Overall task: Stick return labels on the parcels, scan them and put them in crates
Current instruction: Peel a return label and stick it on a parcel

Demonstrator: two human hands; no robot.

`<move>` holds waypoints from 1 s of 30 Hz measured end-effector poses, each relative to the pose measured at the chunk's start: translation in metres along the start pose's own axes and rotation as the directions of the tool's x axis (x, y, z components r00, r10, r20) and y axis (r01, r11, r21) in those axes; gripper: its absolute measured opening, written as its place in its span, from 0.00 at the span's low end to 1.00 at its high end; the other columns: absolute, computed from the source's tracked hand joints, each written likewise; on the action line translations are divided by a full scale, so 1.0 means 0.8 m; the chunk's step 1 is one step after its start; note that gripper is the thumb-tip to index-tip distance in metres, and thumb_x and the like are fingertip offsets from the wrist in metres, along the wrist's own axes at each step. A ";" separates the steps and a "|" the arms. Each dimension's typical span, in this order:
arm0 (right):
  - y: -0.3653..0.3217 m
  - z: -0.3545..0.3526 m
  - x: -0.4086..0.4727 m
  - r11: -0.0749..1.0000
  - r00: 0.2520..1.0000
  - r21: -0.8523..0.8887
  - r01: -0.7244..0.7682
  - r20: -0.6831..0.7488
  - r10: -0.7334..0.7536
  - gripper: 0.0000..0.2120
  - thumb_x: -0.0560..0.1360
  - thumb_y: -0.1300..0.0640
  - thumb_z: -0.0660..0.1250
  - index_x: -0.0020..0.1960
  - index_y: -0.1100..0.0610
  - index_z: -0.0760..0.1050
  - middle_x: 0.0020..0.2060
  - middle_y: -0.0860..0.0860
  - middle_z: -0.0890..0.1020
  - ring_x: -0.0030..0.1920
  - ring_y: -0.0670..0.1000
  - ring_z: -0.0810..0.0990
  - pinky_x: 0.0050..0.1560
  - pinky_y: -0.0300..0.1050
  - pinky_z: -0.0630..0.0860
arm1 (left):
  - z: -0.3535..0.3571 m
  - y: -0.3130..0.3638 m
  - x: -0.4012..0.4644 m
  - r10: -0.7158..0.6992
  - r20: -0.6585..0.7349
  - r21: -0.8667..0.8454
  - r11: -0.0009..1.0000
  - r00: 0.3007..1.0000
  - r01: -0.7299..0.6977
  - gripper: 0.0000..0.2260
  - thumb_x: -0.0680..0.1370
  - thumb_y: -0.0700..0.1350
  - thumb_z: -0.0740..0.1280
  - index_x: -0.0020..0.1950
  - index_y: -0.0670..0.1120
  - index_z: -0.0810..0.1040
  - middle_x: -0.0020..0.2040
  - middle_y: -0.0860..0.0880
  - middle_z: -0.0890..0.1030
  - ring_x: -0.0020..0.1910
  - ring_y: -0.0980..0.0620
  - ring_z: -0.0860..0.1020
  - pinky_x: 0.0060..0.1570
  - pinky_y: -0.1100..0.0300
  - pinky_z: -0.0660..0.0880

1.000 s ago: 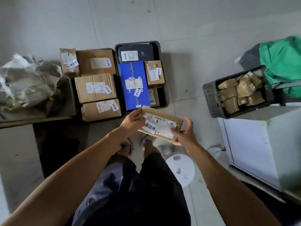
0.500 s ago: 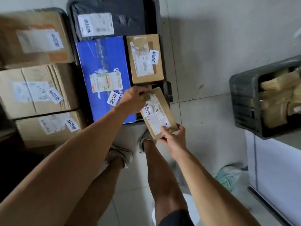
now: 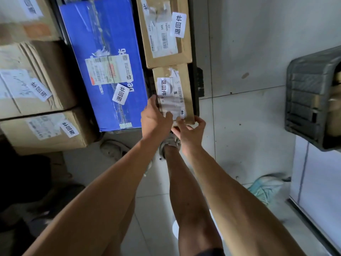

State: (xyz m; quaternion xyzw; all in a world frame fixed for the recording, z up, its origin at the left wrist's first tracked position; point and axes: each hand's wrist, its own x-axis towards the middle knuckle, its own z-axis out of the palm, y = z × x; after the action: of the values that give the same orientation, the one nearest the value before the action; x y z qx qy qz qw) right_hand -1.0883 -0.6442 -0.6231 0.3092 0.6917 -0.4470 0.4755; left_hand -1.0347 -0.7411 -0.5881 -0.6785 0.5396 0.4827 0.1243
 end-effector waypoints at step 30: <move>-0.047 0.011 -0.040 0.385 0.964 -0.887 0.256 0.262 -0.038 0.21 0.74 0.57 0.72 0.66 0.49 0.75 0.52 0.50 0.83 0.48 0.53 0.83 0.51 0.50 0.82 | -0.070 -0.029 -0.029 0.051 0.350 0.105 0.990 0.936 -0.093 0.15 0.81 0.46 0.61 0.67 0.54 0.76 0.62 0.52 0.78 0.51 0.47 0.77 0.36 0.63 0.70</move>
State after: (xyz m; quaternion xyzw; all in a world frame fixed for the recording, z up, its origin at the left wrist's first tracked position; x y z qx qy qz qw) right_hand -1.1054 -0.6676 -0.5823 -0.1111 0.7961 -0.0638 0.5915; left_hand -0.9846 -0.7565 -0.5496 -0.5542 0.5619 0.5653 0.2401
